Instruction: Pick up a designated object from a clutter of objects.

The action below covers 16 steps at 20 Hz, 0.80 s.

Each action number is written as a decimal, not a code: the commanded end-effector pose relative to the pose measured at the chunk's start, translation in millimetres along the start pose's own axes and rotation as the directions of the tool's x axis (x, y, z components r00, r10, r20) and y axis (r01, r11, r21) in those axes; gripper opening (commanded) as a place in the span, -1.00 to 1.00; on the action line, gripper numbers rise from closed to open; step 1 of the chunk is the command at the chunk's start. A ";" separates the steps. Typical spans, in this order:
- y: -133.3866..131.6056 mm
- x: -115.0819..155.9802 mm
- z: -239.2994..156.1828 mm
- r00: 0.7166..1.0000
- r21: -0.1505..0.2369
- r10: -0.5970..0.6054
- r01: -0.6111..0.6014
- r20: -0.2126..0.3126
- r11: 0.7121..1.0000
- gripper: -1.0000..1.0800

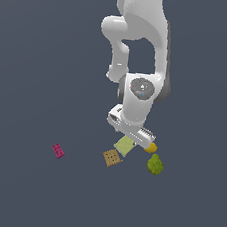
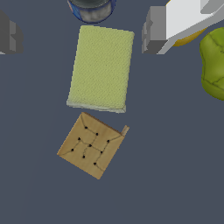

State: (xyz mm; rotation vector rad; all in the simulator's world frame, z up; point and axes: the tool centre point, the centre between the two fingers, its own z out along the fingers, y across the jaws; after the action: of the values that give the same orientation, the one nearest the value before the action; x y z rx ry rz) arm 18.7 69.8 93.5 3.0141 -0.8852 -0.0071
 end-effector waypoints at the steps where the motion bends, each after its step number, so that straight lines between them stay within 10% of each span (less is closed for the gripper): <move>1: -2.3 -3.4 11.4 0.999 0.001 0.037 -0.037 -0.002 0.999 0.92; 16: -5.6 -11.1 34.9 0.995 0.001 0.099 -0.099 -0.003 0.995 0.92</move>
State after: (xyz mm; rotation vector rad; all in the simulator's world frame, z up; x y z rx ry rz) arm 12.5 80.5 60.2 2.9667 -1.0332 -0.0009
